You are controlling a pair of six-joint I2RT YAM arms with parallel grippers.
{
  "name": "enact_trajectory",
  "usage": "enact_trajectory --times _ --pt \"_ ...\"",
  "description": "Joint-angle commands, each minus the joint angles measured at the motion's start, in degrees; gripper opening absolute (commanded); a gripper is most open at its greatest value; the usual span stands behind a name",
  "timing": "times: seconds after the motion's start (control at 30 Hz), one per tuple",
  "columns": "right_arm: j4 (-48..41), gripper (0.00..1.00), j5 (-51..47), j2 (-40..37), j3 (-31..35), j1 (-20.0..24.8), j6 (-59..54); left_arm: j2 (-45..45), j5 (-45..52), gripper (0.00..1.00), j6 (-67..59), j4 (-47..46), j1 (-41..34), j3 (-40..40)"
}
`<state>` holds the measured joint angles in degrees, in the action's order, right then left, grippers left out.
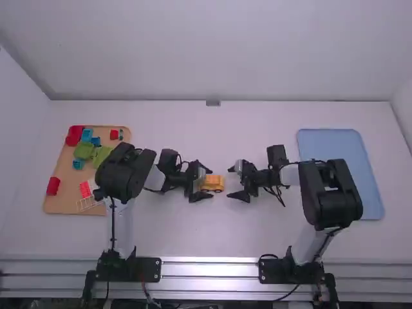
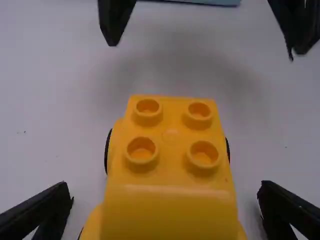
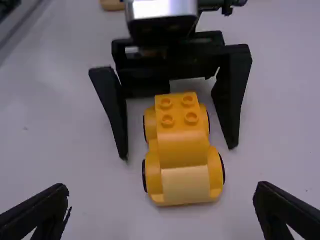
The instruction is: Assemble lego blocks to make yellow taxi
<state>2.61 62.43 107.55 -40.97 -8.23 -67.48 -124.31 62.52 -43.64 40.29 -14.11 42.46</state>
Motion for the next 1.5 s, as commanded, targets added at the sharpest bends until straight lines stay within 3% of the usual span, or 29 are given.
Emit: enact_trajectory --times 0.0,0.2,0.33,0.53,0.8,1.0,1.13,1.3,1.47 --pt "6.67 0.99 -2.34 -1.03 4.07 -1.57 6.08 2.16 -5.77 0.99 5.05 -1.77 0.59 -1.75" --pt "27.65 0.99 -7.45 3.41 7.67 -6.05 20.39 14.36 -12.94 0.99 -0.31 -14.99 0.61 -4.15" --pt "30.8 0.99 -6.78 8.9 4.37 -7.28 23.04 22.32 -15.93 0.99 -1.18 -23.3 0.68 -4.48" --pt "26.43 0.99 1.38 15.1 -4.33 -9.55 18.67 37.59 -19.89 0.99 -0.72 -35.87 4.61 -4.48" --pt "21.88 0.99 -6.4 15.69 -8.5 -13.68 19.12 52.17 -20.22 0.99 12.35 -40.22 13.18 -4.48" --pt "21.09 0.75 -11.93 15.69 -8.52 -15.76 21.14 57.94 -31.98 0.99 31.52 -39.76 17.49 -4.48" --pt "20.74 0.61 -11.69 15.45 -8.55 -15.69 22.12 59.84 -35.56 0.99 32.44 -40.52 18.25 -4.48" --pt "19.69 0.6 -11.17 12.24 -8.55 -14.01 26.23 60.39 -36.7 0.99 32.3 -39.04 18.12 -4.48" --pt "6.78 0.59 -16.72 1.97 -8.5 -9.09 22.1 60.39 -39.1 0.99 32.5 -37.0 18.32 -4.48"
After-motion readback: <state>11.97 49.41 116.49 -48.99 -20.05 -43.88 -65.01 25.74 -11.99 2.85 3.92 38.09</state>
